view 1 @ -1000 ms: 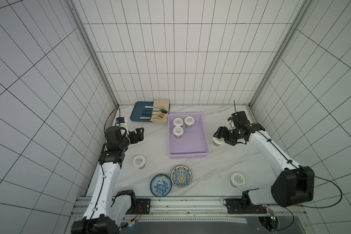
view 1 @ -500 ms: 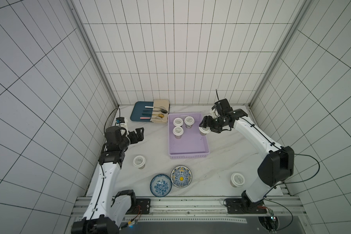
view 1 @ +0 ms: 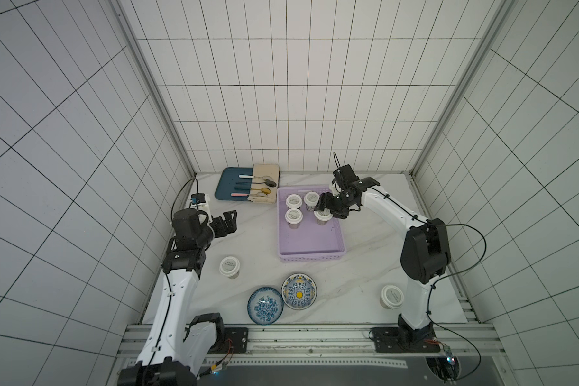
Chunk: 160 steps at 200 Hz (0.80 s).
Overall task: Put the yogurt in the basket
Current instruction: Place the yogurt in the basket.
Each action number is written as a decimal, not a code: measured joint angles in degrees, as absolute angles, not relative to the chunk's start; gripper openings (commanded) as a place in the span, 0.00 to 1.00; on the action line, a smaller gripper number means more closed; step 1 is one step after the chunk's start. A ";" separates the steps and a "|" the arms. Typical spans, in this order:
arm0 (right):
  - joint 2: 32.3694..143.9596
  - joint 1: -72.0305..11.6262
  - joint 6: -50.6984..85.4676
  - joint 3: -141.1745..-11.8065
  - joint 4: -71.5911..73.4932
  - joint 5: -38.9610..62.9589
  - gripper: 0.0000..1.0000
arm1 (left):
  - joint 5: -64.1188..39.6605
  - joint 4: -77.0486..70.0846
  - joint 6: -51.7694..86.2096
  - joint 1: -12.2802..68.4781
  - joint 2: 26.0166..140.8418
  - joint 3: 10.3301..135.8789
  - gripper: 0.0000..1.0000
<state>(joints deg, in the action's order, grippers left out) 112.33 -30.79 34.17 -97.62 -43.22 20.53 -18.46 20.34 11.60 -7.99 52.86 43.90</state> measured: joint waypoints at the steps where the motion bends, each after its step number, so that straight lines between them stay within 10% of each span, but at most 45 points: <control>1: 112.38 -30.79 34.20 -97.62 -43.18 20.53 0.73 | -18.46 20.34 11.60 -7.99 52.86 43.90 0.98; 160: 123.44 -32.01 35.62 -104.31 -39.94 20.62 0.72 | -18.22 19.92 11.57 -7.99 52.75 43.35 0.98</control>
